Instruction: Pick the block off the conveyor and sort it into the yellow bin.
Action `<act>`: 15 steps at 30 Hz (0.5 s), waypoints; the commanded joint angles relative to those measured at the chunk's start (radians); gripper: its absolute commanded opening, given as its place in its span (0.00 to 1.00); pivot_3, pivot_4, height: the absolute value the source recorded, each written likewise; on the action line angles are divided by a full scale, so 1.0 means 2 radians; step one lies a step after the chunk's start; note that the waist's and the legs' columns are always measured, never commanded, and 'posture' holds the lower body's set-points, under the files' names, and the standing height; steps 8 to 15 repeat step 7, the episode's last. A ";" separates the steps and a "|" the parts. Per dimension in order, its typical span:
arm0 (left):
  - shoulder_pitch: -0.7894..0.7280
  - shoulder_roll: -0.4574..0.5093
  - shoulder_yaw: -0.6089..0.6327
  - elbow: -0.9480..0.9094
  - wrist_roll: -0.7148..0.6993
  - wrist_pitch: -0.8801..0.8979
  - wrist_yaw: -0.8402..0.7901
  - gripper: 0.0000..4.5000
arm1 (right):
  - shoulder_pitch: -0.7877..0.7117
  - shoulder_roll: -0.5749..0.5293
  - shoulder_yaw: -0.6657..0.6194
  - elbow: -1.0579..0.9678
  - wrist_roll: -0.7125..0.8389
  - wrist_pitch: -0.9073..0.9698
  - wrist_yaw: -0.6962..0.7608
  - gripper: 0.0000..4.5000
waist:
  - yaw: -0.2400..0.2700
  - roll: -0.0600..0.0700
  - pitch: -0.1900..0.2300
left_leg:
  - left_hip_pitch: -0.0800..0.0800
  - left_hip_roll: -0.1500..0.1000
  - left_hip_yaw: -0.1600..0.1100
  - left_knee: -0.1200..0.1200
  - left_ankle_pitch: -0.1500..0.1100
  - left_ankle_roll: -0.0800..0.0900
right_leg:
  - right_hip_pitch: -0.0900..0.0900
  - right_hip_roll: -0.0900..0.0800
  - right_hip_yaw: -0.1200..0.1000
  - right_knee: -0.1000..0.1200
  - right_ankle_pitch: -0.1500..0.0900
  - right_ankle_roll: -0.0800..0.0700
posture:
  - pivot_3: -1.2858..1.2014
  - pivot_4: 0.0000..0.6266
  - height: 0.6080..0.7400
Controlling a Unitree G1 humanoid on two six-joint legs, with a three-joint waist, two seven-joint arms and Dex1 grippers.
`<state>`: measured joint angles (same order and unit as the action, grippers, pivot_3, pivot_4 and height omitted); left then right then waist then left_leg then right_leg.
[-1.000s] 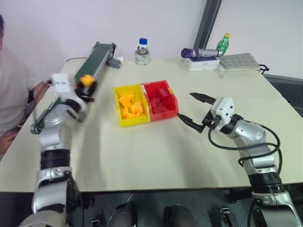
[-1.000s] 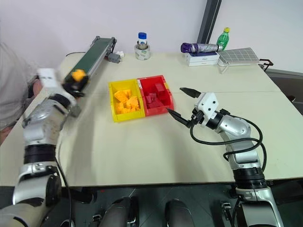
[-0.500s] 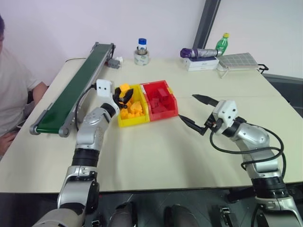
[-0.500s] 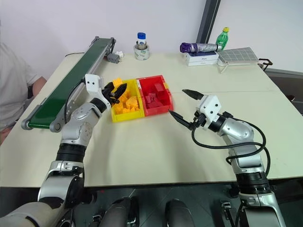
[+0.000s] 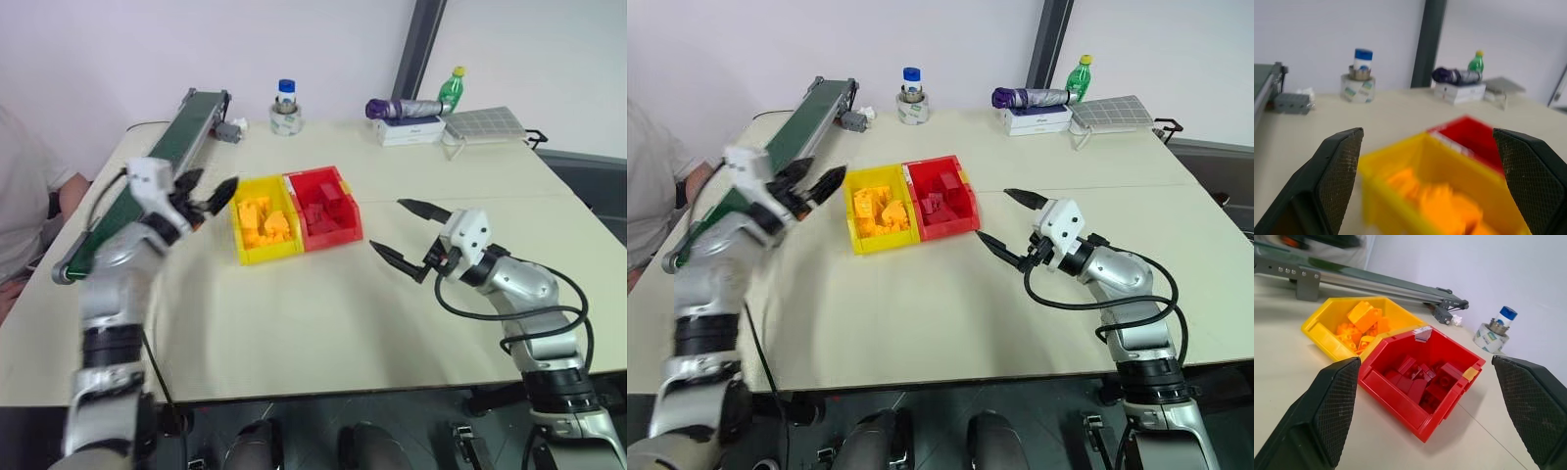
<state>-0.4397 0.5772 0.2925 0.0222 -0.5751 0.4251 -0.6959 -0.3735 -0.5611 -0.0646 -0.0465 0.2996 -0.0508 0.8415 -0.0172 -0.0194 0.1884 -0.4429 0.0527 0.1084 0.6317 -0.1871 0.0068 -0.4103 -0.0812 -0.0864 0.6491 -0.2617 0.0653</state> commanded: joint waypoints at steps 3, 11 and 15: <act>0.060 0.057 0.031 -0.058 -0.020 0.029 -0.036 0.99 | -0.016 -0.005 -0.010 0.007 0.008 -0.011 0.011 1.00 | 0.007 0.000 0.000 | 0.000 0.000 0.000 0.000 -0.001 -0.001 | -0.001 -0.001 0.000 -0.001 -0.001 -0.002 | 0.52 0.24 1.00; 0.103 0.061 0.057 -0.097 -0.038 0.031 -0.041 0.99 | -0.019 -0.003 -0.011 0.012 0.010 -0.011 0.013 1.00 | 0.005 0.000 0.000 | 0.000 -0.001 0.000 0.000 -0.001 -0.001 | -0.001 -0.004 0.000 -0.003 0.000 -0.004 | 0.52 0.24 1.00; 0.103 0.061 0.057 -0.097 -0.038 0.031 -0.041 0.99 | -0.019 -0.003 -0.011 0.012 0.010 -0.011 0.013 1.00 | 0.005 0.000 0.000 | 0.000 -0.001 0.000 0.000 -0.001 -0.001 | -0.001 -0.004 0.000 -0.003 0.000 -0.004 | 0.52 0.24 1.00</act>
